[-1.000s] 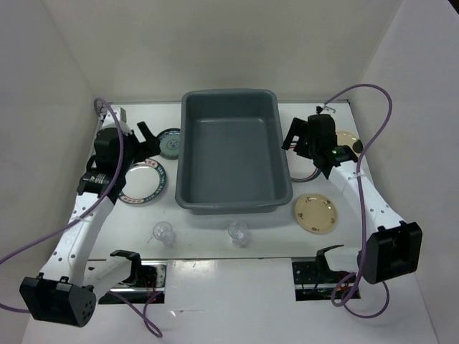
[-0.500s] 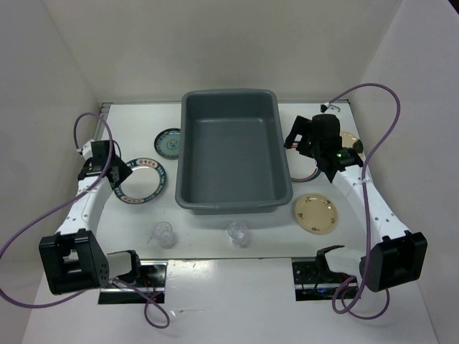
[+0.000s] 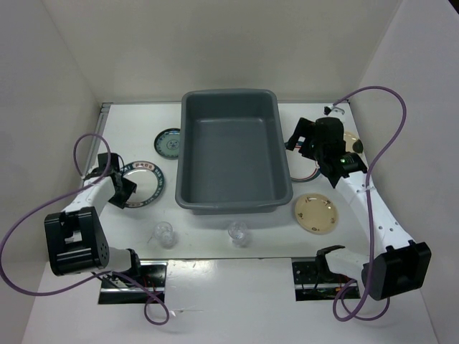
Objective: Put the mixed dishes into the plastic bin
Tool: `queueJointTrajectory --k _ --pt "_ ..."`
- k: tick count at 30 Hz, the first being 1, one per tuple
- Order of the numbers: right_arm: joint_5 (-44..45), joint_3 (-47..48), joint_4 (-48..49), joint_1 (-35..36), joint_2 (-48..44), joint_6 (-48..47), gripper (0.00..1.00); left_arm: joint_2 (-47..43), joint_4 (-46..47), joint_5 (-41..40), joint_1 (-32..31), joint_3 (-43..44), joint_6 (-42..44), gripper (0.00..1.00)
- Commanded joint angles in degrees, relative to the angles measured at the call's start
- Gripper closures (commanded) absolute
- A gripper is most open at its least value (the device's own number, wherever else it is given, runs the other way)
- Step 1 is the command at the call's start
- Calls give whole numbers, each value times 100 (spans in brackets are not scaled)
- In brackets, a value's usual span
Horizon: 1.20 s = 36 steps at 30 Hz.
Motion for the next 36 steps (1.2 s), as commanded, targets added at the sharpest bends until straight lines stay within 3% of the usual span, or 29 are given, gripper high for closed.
queueJointTrajectory --k 1,5,7,15,26,32,36 --pt "106 -32 29 -38 -102 -104 0 104 -202 -269 28 85 -282 41" --pt "53 -32 29 -38 30 -104 0 -1 -263 -164 28 85 -282 41" --pt "-8 -32 29 -38 135 -157 0 -62 -482 -164 28 488 -282 41" --pt "-114 -32 81 -38 241 -157 0 -63 -1055 -700 28 1131 -299 41" --pt "-114 -138 134 -38 74 -157 0 -362 -1354 -647 28 289 -1336 40" --pt "-167 -190 134 -38 74 -157 0 -661 -467 -23 81 -529 -1617 39" --pt "-167 -190 134 -38 74 -157 0 -713 175 109 81 -863 -1828 45"
